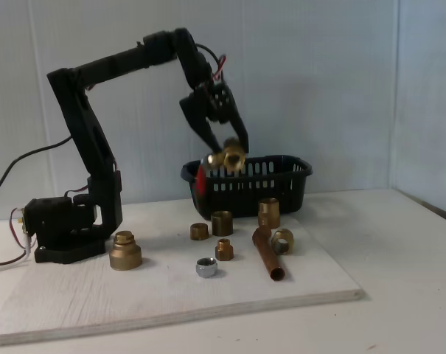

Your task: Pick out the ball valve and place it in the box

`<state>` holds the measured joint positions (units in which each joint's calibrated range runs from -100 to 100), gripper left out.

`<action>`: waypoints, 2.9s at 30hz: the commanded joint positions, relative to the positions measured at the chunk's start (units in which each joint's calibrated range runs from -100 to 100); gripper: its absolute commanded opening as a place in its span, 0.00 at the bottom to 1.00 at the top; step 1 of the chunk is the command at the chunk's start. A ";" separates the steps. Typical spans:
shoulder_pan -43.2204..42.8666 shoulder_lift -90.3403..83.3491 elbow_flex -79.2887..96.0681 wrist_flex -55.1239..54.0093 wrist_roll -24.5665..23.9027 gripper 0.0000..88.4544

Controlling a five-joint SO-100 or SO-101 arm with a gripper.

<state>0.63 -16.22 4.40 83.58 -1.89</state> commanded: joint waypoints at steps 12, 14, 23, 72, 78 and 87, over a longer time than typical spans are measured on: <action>-17.75 -0.69 -14.06 -2.52 0.07 0.02; -19.60 -0.69 -14.06 -3.90 0.38 0.02; -25.28 2.11 -14.24 -7.34 6.29 0.02; -27.64 26.44 -24.26 4.20 36.88 0.03; -27.57 26.61 -24.17 7.81 38.07 0.03; -27.20 26.61 -24.17 7.73 38.01 0.02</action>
<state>-26.94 11.65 -15.21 91.23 35.93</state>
